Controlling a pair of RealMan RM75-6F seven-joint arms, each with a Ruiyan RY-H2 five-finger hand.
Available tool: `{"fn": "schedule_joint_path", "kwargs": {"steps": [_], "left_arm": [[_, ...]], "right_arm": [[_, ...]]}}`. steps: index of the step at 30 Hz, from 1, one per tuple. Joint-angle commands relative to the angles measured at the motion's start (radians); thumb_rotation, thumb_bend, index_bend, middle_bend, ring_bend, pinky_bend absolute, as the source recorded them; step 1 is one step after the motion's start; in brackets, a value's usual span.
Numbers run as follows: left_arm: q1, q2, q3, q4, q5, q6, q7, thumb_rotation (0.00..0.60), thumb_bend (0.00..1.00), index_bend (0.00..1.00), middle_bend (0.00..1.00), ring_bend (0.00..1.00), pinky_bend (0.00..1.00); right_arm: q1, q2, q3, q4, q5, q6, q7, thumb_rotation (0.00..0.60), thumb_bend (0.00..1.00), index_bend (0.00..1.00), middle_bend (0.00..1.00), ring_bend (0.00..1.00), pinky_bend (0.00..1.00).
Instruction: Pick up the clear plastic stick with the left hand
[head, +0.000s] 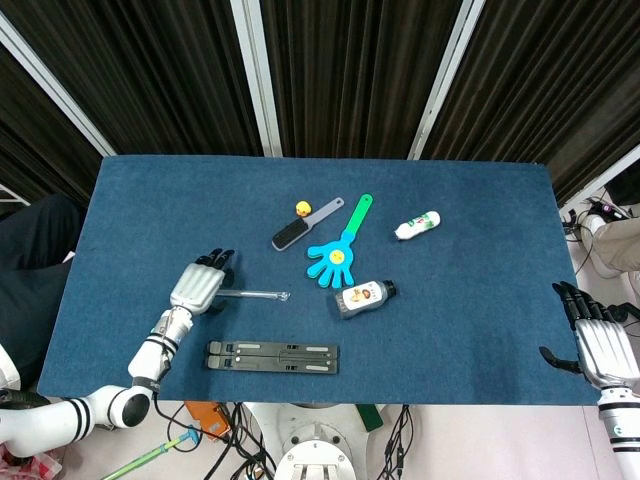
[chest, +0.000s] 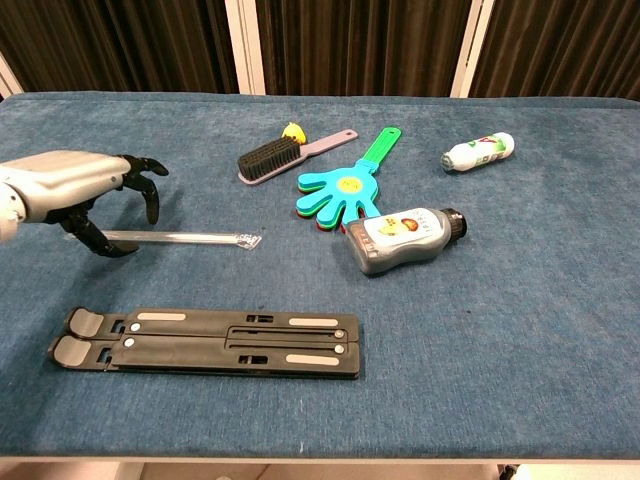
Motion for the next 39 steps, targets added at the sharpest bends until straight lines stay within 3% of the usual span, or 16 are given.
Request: {"fn": "schedule_joint_path", "kwargs": {"steps": [1, 13, 19, 25, 34, 39], "left_arm": [[-0.005, -0.007, 0.004, 0.006, -0.005, 0.000, 0.000, 0.600, 0.27, 0.46, 0.04, 0.06, 0.21], [-0.035, -0.045, 0.022, 0.059, -0.013, -0.011, -0.019, 0.600, 0.34, 0.57, 0.09, 0.06, 0.21], [-0.032, 0.005, 0.014, -0.009, -0.004, 0.029, -0.016, 0.600, 0.38, 0.60, 0.11, 0.06, 0.21], [-0.027, 0.149, -0.022, -0.189, -0.019, 0.086, 0.022, 0.600, 0.40, 0.60, 0.12, 0.06, 0.21], [-0.050, 0.463, -0.109, -0.531, -0.128, 0.117, 0.103, 0.600, 0.40, 0.60, 0.12, 0.06, 0.21], [-0.078, 0.612, -0.131, -0.691, -0.211, 0.156, 0.218, 0.600, 0.40, 0.60, 0.12, 0.06, 0.21]], "right_arm": [[0.001, 0.000, 0.000, 0.000, 0.000, -0.001, -0.001, 0.600, 0.32, 0.08, 0.10, 0.14, 0.21], [0.001, -0.002, 0.000, 0.001, -0.001, 0.001, 0.000, 0.600, 0.32, 0.08, 0.11, 0.14, 0.21], [0.001, -0.003, -0.001, 0.001, -0.003, 0.002, 0.001, 0.600, 0.32, 0.08, 0.10, 0.14, 0.21], [0.000, -0.002, -0.002, 0.000, -0.004, 0.002, 0.004, 0.600, 0.32, 0.08, 0.11, 0.14, 0.21], [-0.002, -0.001, -0.002, -0.004, -0.002, 0.006, 0.005, 0.600, 0.32, 0.08, 0.10, 0.14, 0.21], [-0.003, 0.000, -0.002, -0.005, -0.001, 0.006, 0.009, 0.600, 0.32, 0.08, 0.10, 0.14, 0.21]]}}
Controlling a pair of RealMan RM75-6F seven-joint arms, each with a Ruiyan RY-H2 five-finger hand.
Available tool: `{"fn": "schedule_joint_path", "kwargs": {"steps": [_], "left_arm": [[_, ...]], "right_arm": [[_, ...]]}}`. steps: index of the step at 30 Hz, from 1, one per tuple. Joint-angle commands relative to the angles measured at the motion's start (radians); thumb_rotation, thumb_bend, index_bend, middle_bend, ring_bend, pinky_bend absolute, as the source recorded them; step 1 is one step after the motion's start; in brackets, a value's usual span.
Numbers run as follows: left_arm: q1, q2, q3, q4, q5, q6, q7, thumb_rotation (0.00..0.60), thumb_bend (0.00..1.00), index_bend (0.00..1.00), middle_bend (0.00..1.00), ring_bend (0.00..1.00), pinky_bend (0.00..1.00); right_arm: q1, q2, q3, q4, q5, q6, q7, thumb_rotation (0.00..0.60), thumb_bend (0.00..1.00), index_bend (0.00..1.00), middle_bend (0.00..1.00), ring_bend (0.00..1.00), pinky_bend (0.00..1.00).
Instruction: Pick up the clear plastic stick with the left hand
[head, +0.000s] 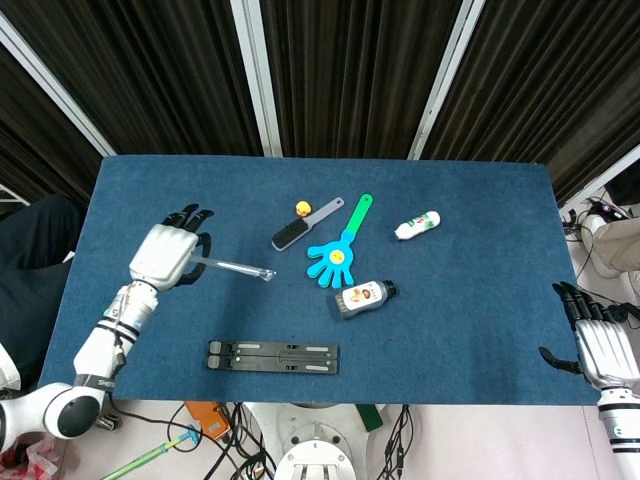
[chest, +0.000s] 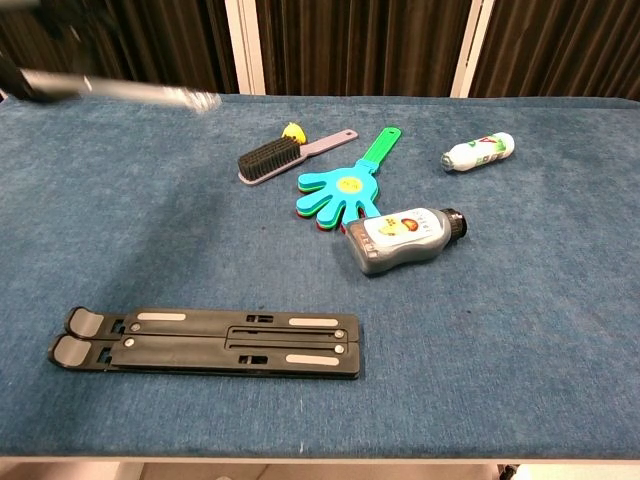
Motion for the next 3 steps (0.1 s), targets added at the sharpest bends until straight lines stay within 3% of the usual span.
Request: {"fn": "schedule_joint_path", "kwargs": {"steps": [1, 3], "left_arm": [[-0.033, 0.111, -0.030, -0.124, -0.073, 0.046, 0.112, 0.600, 0.40, 0.60, 0.12, 0.06, 0.21], [-0.049, 0.145, -0.033, -0.170, -0.096, 0.063, 0.154, 0.600, 0.40, 0.60, 0.12, 0.06, 0.21]], "right_arm": [[0.000, 0.000, 0.000, -0.001, 0.001, -0.001, 0.002, 0.600, 0.32, 0.08, 0.10, 0.14, 0.21], [0.000, 0.001, 0.000, -0.001, 0.002, -0.002, 0.001, 0.600, 0.32, 0.08, 0.10, 0.14, 0.21]]}}
